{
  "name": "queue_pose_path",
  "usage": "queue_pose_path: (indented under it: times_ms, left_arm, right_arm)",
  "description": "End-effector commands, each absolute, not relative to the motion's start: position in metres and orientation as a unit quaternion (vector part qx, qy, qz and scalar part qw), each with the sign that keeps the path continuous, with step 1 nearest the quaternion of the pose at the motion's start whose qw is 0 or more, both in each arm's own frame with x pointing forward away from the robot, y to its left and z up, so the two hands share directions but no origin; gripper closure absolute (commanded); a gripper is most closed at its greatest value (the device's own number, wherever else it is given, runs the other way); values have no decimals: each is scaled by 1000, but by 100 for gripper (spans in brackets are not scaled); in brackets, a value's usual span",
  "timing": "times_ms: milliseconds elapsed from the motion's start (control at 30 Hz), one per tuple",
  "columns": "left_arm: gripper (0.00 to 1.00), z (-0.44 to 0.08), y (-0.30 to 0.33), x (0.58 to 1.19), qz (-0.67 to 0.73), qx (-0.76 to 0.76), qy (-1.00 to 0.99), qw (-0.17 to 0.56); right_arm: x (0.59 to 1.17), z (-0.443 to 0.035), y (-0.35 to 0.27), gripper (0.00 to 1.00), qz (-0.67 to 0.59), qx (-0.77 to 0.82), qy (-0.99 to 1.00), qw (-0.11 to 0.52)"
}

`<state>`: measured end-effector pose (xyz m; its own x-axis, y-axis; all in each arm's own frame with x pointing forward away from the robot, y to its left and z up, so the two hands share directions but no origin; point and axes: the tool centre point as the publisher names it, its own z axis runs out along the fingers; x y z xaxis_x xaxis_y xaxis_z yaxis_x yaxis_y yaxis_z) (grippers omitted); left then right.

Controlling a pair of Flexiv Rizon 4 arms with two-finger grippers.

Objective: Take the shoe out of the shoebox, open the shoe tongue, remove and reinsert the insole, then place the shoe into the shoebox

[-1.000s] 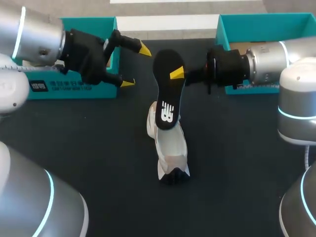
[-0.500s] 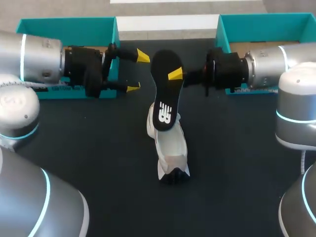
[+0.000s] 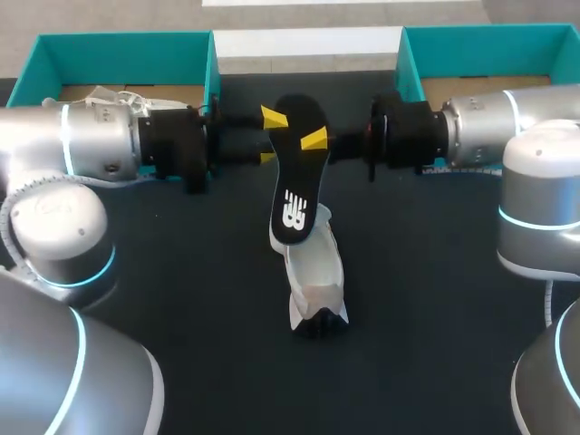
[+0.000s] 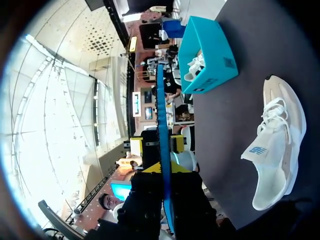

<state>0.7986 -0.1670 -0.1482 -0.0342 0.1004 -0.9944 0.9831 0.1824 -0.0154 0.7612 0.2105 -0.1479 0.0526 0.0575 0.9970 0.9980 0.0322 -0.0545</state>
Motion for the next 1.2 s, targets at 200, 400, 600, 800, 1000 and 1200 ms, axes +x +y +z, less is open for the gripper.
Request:
queue_pose_path:
  times_ms: [200,400,600,800,1000,1200]
  left_arm:
    - [60,-152,-188,809,-443,448,565,533]
    - [63,-153,-196,807,-450,451,561,529]
    - [73,-155,-199,807,-452,449,560,529]
    - [100,-158,-199,807,-452,448,563,527]
    - [100,-160,-199,806,-456,447,564,523]
    - [100,-160,-188,808,-460,443,569,518]
  right_arm:
    - [760,-150,217,100,-463,-519,-508,508]
    - [759,-150,217,100,-464,-520,-507,508]
    - [757,-150,218,100,-464,-520,-507,507]
    - [757,-150,218,100,-463,-520,-507,509]
    - [758,-151,220,100,-464,-517,-505,512]
    - [756,-152,207,0,-485,-519,-504,491]
